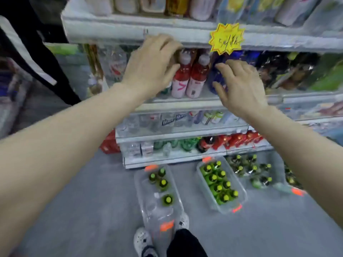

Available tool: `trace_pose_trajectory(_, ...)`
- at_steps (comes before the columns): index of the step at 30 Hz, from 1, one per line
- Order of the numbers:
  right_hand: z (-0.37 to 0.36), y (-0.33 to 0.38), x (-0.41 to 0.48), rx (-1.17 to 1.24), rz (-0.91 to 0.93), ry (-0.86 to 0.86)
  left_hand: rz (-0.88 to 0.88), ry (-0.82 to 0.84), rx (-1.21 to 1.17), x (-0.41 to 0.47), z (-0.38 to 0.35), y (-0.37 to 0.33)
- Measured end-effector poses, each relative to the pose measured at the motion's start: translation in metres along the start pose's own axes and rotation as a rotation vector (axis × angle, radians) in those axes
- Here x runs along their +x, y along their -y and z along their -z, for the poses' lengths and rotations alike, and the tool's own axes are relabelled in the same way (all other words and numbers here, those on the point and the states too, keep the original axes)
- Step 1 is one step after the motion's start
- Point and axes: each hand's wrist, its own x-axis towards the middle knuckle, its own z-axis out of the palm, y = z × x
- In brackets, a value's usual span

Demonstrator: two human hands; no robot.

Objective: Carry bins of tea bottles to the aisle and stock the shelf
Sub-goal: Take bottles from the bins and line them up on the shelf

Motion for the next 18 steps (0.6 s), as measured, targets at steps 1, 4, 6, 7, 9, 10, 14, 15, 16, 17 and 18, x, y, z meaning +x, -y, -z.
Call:
trace_pose_trajectory(1,-0.02,0.007,-0.015,0.026,0.008,0.031,0.018,0.033,-0.015,-0.017,-0.019,0.003)
trace_pose_trajectory(4,-0.081,0.029,-0.059,0.11,0.012,0.127,0.107,0.161,-0.06,-0.071,-0.077,0.012)
trace_pose_trajectory(6,-0.122,0.046,-0.089,0.172,-0.008,0.2,0.179,0.227,-0.099,-0.111,-0.117,0.018)
trace_pose_trajectory(7,-0.143,0.054,-0.105,0.203,-0.018,0.239,0.216,0.262,-0.117,-0.132,-0.137,0.021)
trace_pose_trajectory(9,-0.187,0.071,-0.139,0.261,-0.019,0.31,0.303,0.327,-0.14,-0.177,-0.18,0.025)
trace_pose_trajectory(10,-0.209,0.081,-0.157,0.29,-0.018,0.339,0.347,0.356,-0.149,-0.202,-0.203,0.027)
trace_pose_trajectory(14,-0.302,0.121,-0.232,0.405,-0.024,0.474,0.471,0.456,-0.214,-0.304,-0.288,0.029)
trace_pose_trajectory(15,-0.324,0.131,-0.249,0.423,-0.014,0.516,0.506,0.485,-0.209,-0.329,-0.307,0.029)
trace_pose_trajectory(16,-0.347,0.141,-0.266,0.44,-0.005,0.553,0.538,0.512,-0.201,-0.354,-0.325,0.028)
trace_pose_trajectory(17,-0.369,0.151,-0.281,0.458,-0.006,0.584,0.563,0.538,-0.202,-0.377,-0.343,0.027)
trace_pose_trajectory(18,-0.391,0.161,-0.295,0.474,-0.012,0.611,0.59,0.567,-0.206,-0.399,-0.359,0.027)
